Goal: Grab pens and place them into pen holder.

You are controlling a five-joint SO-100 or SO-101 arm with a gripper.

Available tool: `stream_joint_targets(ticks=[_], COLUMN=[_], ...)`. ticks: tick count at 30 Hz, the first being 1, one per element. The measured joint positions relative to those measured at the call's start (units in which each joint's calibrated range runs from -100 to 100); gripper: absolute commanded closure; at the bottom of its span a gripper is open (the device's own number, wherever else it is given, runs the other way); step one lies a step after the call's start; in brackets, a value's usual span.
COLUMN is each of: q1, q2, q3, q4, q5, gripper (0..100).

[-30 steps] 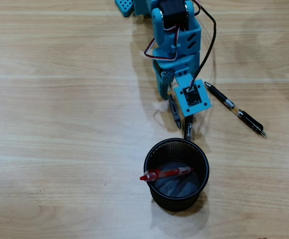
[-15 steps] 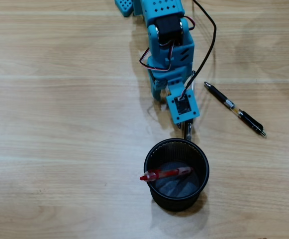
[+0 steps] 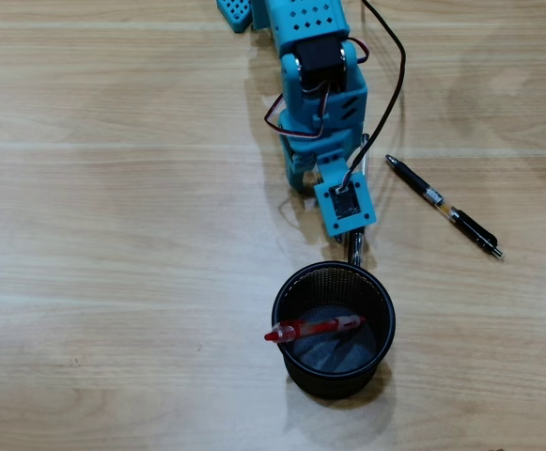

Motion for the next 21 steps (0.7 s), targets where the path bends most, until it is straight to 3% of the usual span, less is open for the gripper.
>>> stream_joint_targets(ticks=[3, 21], q1=[0.6, 2.7], q2=[0.2, -8.3], q3=[0.0, -2.9], q4=[0.0, 0.1], q5=[0.0, -0.1], gripper=[98, 98])
